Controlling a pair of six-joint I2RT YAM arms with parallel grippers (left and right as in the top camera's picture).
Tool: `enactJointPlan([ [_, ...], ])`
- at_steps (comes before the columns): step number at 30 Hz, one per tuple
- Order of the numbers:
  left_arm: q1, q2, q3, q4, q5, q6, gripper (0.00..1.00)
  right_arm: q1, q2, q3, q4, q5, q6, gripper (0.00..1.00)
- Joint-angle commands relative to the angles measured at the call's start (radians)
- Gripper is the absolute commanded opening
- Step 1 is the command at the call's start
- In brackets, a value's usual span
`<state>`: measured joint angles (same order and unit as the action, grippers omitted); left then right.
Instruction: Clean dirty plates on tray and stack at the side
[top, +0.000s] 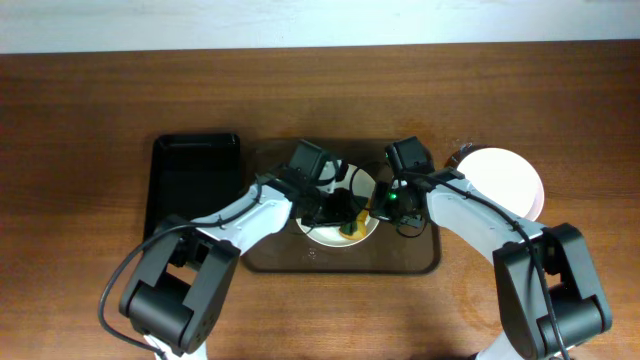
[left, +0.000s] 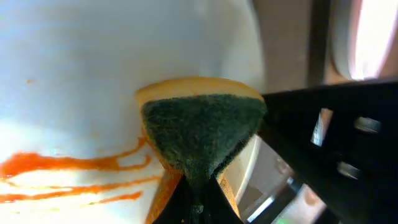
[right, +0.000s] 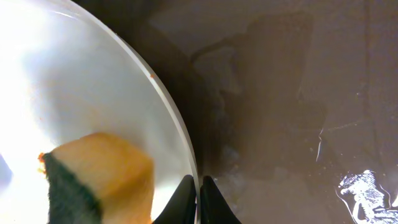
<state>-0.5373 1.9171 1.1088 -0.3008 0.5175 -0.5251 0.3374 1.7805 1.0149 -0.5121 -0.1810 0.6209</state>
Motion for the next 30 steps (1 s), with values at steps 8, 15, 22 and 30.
enactJointPlan([
  [8,0.117,0.039,0.025,-0.011,-0.339,-0.006,0.0,0.005,0.0,-0.006,-0.011,0.005,-0.003,0.06],
  [15,0.141,0.027,0.093,-0.336,-0.315,0.172,0.0,0.006,0.0,-0.006,-0.031,0.006,-0.003,0.06],
  [22,0.13,-0.02,0.136,-0.173,-0.336,0.233,0.0,0.006,0.0,-0.006,-0.034,0.006,-0.003,0.04],
  [30,0.074,-0.019,0.136,-0.121,-0.539,0.174,0.0,0.006,0.0,-0.006,-0.04,0.006,-0.003,0.04],
])
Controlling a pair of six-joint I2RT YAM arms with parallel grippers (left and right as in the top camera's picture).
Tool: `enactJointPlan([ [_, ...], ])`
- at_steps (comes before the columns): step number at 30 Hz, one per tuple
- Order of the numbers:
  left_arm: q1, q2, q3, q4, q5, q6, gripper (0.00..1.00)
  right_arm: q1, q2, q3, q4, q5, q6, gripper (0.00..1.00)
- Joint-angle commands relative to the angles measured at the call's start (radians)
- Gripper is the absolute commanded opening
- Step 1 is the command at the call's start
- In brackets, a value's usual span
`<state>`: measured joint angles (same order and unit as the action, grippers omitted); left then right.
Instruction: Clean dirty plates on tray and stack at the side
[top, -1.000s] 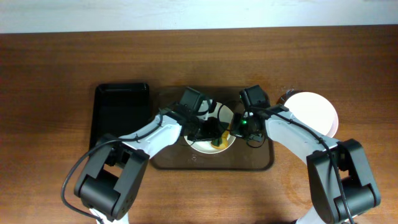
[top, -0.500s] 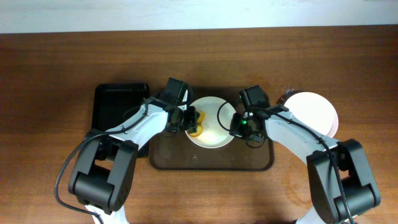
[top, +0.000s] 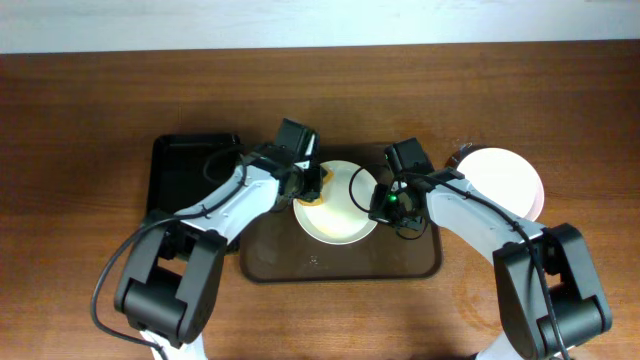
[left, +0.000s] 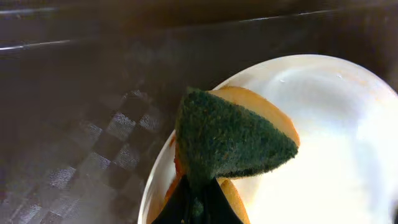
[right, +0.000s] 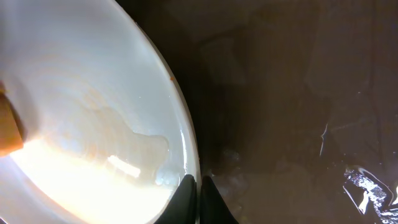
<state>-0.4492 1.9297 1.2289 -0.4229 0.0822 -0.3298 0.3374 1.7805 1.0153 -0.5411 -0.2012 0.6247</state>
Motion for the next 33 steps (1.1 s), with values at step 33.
enactJointPlan([
  [33,0.426,-0.225,0.047,-0.364,-0.116,0.058,0.0,0.004,-0.14,0.395,-0.483,0.531,-0.296,0.04],
])
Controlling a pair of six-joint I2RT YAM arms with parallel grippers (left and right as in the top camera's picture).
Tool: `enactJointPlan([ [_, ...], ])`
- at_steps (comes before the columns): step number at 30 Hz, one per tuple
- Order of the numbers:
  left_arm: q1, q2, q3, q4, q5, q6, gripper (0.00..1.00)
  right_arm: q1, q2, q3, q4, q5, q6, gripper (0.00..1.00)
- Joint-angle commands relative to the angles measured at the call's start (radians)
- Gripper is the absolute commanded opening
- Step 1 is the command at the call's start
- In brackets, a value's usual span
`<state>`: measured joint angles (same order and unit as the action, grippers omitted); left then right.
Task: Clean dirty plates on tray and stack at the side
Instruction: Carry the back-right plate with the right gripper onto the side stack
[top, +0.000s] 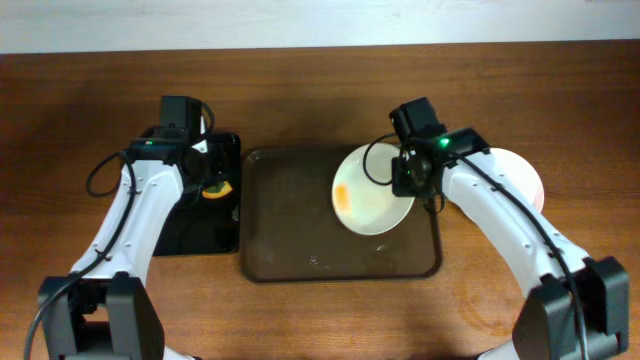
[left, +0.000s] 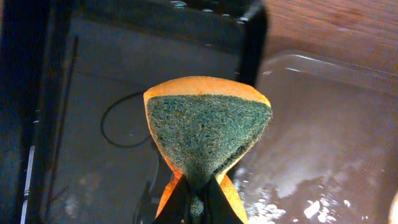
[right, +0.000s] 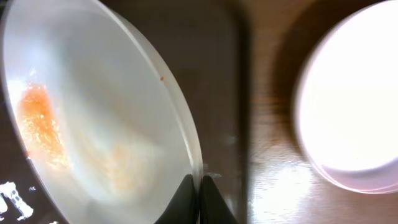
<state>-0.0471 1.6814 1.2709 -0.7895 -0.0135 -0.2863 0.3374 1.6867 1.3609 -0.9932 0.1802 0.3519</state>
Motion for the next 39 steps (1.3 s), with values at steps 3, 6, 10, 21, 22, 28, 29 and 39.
enactJointPlan([
  [3,0.031,0.062,0.005,0.003,-0.021,0.015,0.0,0.038,-0.089,0.065,-0.07,0.291,-0.026,0.04],
  [6,0.031,0.079,0.005,0.007,-0.021,0.015,0.0,0.114,-0.102,0.065,-0.101,0.389,-0.022,0.04],
  [10,0.031,0.079,0.005,0.018,-0.021,0.015,0.0,0.251,-0.102,0.065,-0.111,0.613,-0.003,0.04],
  [21,0.031,0.079,0.005,0.017,-0.02,0.015,0.0,0.461,-0.102,0.064,-0.09,0.917,0.005,0.04],
  [22,0.031,0.079,0.005,0.017,-0.02,0.015,0.0,0.461,-0.102,0.064,-0.089,0.919,0.004,0.04],
  [28,0.031,0.079,0.005,0.018,-0.02,0.015,0.0,0.46,-0.102,0.064,-0.088,0.931,0.017,0.04],
  [29,0.031,0.079,0.005,0.017,-0.02,0.015,0.0,0.452,-0.102,0.064,-0.092,0.928,0.064,0.04],
  [39,0.03,0.098,0.005,0.052,-0.009,0.237,0.0,-0.085,-0.103,0.064,-0.097,0.348,0.233,0.04],
])
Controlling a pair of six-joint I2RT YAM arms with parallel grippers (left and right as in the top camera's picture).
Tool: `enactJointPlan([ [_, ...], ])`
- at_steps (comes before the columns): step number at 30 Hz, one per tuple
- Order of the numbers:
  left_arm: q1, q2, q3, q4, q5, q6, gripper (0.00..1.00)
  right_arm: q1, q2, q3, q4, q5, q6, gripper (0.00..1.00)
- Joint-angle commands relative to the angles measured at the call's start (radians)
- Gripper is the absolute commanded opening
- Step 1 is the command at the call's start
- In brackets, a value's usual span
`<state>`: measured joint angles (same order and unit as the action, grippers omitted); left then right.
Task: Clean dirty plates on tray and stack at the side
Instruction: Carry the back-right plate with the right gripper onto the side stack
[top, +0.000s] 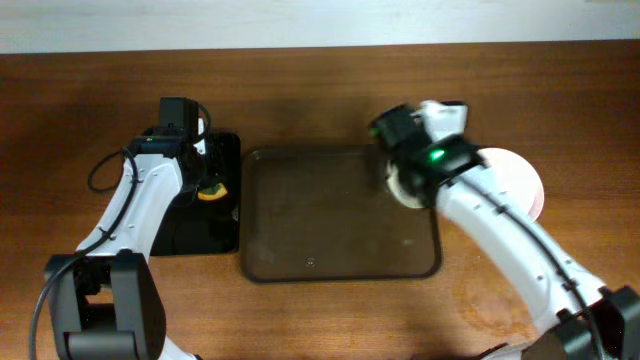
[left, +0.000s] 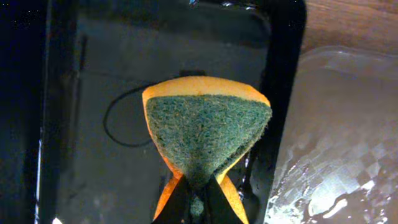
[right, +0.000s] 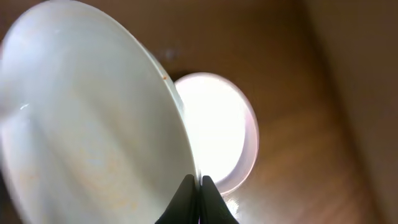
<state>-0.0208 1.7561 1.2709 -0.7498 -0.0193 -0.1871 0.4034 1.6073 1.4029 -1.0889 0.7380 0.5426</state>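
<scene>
My right gripper (right: 200, 185) is shut on the rim of a white plate (right: 93, 112), held tilted in the air. In the overhead view only a bit of that plate (top: 403, 187) shows under the arm, at the brown tray's (top: 330, 240) right edge. The stack of clean white plates (top: 515, 180) lies on the table just to the right, also seen beneath the held plate (right: 217, 130). My left gripper (left: 199, 200) is shut on a folded yellow and green sponge (left: 205, 130) over the black tray (left: 93, 93).
The brown tray (left: 336, 124) holds no plates and has wet streaks on it. The black tray (top: 190, 225) sits against its left side. Bare wooden table (top: 330, 100) lies behind and in front of both trays.
The plate in my right gripper has gone from over the brown tray's right part to its right edge, closer to the stack, and is turned. The sponge stays over the black tray.
First my left gripper held the sponge on the orange-streaked plate, with my right gripper shut on its rim. Then the sponge was at the plate's left edge. Later the sponge was over the black tray and the plate lifted, now beside the stack.
</scene>
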Motion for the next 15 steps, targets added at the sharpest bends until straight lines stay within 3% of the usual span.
enactJointPlan([
  [1,0.003,0.032,0.005,0.017,-0.003,0.158,0.0,-0.219,-0.023,0.023,0.0,-0.271,0.042,0.04],
  [7,0.004,0.146,0.005,0.066,-0.003,0.287,0.0,-0.556,-0.013,0.022,0.018,-0.555,-0.095,0.04],
  [15,0.004,0.219,0.005,0.08,-0.003,0.286,0.02,-0.729,0.036,-0.067,0.051,-0.561,-0.117,0.04],
])
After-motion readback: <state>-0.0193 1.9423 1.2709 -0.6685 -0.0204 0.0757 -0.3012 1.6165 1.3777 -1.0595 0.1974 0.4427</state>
